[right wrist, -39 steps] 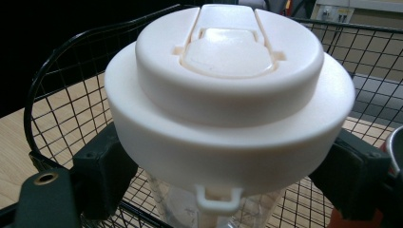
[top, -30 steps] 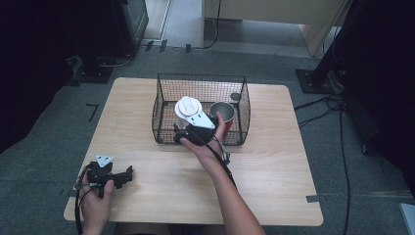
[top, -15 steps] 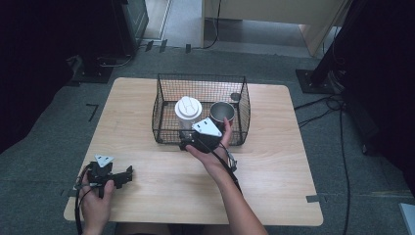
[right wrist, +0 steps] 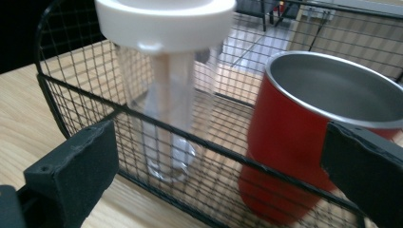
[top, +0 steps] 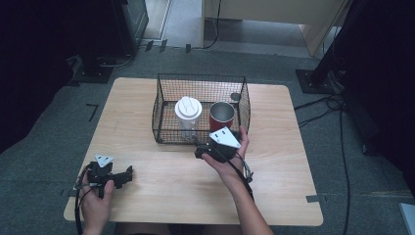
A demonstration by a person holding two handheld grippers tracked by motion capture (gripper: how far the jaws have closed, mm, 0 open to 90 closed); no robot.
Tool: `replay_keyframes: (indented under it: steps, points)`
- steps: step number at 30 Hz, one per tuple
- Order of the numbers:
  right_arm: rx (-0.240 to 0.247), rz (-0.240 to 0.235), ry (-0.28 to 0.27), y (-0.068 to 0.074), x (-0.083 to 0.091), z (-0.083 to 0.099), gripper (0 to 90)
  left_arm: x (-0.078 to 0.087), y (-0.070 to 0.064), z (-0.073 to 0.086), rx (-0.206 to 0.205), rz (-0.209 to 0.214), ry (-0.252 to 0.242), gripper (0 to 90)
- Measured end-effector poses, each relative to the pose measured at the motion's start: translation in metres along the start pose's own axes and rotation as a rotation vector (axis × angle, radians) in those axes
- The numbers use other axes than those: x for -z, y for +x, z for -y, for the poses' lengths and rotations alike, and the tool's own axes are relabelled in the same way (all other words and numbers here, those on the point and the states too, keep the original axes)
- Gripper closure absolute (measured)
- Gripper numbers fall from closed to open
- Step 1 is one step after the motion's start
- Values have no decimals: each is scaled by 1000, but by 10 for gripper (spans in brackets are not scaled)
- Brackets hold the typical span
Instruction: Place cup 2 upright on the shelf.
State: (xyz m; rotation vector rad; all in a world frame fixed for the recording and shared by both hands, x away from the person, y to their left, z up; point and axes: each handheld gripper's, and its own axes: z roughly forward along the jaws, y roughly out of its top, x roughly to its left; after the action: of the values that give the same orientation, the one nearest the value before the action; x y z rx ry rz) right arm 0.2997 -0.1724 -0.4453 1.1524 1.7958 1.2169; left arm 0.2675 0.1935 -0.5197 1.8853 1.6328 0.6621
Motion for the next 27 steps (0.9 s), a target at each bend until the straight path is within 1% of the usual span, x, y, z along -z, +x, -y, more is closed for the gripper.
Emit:
replay_keyframes:
  steps: [15, 27]
  points:
    - [-47, 61, -5, -37, 34, 24, 0, 0, 0, 0, -4, 0, 3, 0]
    - [-79, 117, 16, -64, 55, 44, 0, 0, 0, 0, -4, 0, 3, 0]
